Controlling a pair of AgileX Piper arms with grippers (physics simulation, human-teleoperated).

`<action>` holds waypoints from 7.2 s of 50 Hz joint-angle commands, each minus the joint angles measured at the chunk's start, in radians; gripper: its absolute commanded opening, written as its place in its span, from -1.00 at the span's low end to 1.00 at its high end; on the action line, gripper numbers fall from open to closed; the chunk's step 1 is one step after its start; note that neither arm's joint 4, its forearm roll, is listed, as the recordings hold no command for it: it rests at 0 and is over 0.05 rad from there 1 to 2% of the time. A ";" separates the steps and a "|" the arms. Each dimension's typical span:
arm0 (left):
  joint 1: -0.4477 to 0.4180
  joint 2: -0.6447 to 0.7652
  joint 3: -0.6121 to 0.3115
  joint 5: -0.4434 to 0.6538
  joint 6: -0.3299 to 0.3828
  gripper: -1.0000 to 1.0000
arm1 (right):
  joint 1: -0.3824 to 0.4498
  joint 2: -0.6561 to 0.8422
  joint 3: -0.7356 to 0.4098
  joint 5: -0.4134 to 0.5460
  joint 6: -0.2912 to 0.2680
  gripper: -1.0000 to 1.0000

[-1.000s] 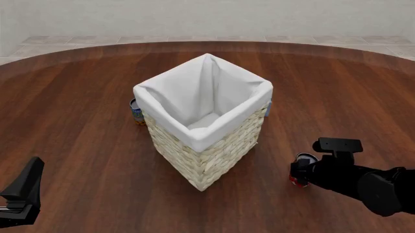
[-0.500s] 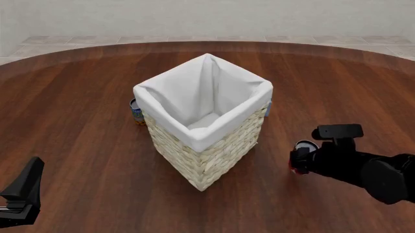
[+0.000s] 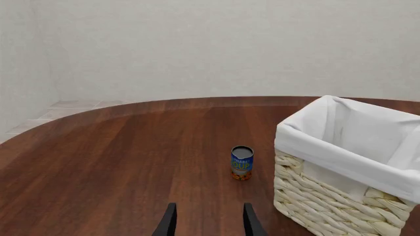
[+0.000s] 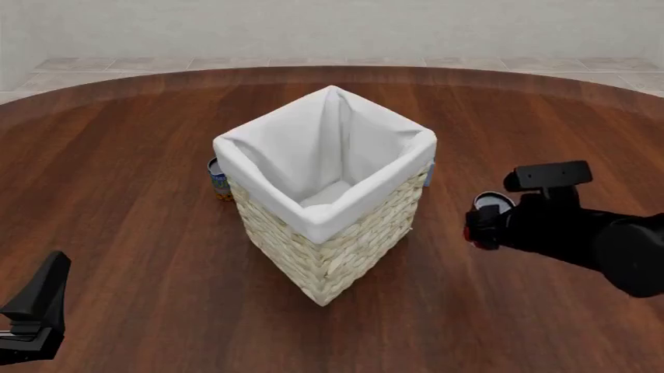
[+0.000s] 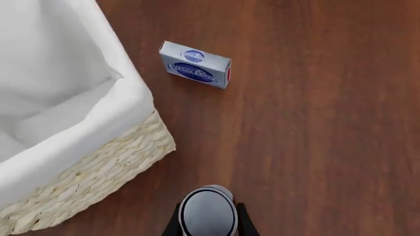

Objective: Pick up the tomato sauce, and put it in the basket.

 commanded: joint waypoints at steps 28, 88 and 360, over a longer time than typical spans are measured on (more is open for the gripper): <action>0.000 0.000 0.000 0.000 0.000 1.00 | 0.038 -0.103 -0.148 0.149 -0.024 -1.00; 0.000 0.000 0.000 0.000 0.000 1.00 | 0.068 -0.157 -0.492 0.453 -0.153 -1.00; 0.000 0.000 0.000 0.000 0.000 1.00 | 0.394 0.393 -0.647 0.027 -0.057 1.00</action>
